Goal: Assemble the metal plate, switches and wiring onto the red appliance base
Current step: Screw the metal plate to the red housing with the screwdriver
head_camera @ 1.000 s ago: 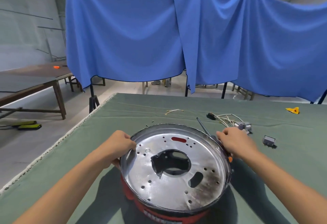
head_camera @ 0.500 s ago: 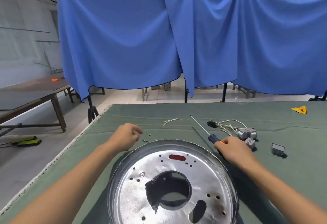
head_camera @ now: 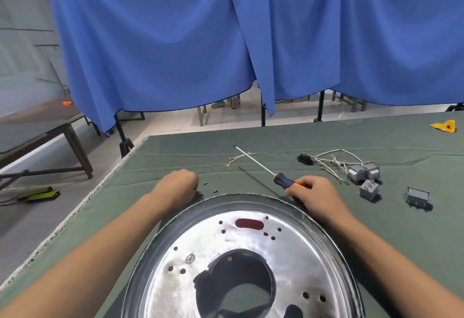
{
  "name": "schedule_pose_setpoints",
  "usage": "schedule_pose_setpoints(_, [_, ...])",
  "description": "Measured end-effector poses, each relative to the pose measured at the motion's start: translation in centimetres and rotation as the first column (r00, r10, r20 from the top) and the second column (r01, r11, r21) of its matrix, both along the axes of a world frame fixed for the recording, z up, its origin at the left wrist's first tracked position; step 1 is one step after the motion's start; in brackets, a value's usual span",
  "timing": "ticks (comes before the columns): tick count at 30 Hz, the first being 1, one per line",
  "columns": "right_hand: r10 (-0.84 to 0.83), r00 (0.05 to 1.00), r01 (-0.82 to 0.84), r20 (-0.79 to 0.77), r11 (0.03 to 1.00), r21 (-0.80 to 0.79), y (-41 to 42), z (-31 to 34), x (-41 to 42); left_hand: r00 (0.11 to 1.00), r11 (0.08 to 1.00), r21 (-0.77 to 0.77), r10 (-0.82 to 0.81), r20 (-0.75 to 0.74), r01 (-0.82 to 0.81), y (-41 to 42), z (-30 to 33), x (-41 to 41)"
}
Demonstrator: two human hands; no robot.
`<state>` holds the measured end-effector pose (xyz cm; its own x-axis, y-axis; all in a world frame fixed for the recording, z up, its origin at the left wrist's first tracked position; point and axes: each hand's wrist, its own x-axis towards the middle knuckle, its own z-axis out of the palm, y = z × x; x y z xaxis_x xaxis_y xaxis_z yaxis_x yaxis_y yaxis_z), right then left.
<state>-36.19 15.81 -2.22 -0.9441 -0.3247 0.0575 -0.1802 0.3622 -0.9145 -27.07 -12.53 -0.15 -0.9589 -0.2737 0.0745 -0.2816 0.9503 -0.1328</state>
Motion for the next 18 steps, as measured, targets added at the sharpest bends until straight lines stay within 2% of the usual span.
schedule_pose_setpoints(2, [0.014,1.000,-0.014,0.005,0.998,-0.060,0.2,0.1,0.1,0.998,0.996,0.075,0.055,-0.020,-0.053,0.0,0.0,0.5])
schedule_pose_setpoints(3, [0.017,1.000,-0.016,0.010,0.995,-0.097,0.3,0.3,0.2,0.993,0.983,0.164,0.094,-0.067,-0.082,0.0,0.2,0.8])
schedule_pose_setpoints(5, [0.023,1.000,-0.024,-0.006,0.991,-0.132,0.5,1.1,0.5,0.960,0.907,0.410,0.194,-0.202,-0.097,0.4,1.2,1.5])
schedule_pose_setpoints(6, [0.028,0.999,-0.031,-0.025,0.990,-0.140,0.6,1.6,0.7,0.932,0.839,0.538,0.254,-0.257,-0.080,0.7,2.0,2.0])
schedule_pose_setpoints(9, [0.069,0.994,-0.084,-0.083,0.979,-0.188,1.1,3.4,1.7,0.837,0.588,0.807,0.413,-0.359,0.056,2.6,4.7,3.7])
schedule_pose_setpoints(12, [0.125,0.977,-0.160,-0.170,0.964,-0.211,1.6,5.2,3.2,0.717,0.274,0.926,0.587,-0.374,0.259,4.9,7.0,5.4])
schedule_pose_setpoints(14, [0.175,0.962,-0.221,-0.209,0.949,-0.224,2.0,6.5,4.0,0.647,0.039,0.916,0.696,-0.311,0.399,6.2,7.9,6.3])
schedule_pose_setpoints(16, [0.225,0.944,-0.280,-0.240,0.933,-0.226,2.5,7.6,4.7,0.596,-0.166,0.844,0.776,-0.208,0.510,7.0,8.2,6.9])
schedule_pose_setpoints(18, [0.252,0.927,-0.320,-0.276,0.918,-0.235,2.8,8.4,5.3,0.571,-0.321,0.745,0.815,-0.097,0.585,7.2,8.6,7.8])
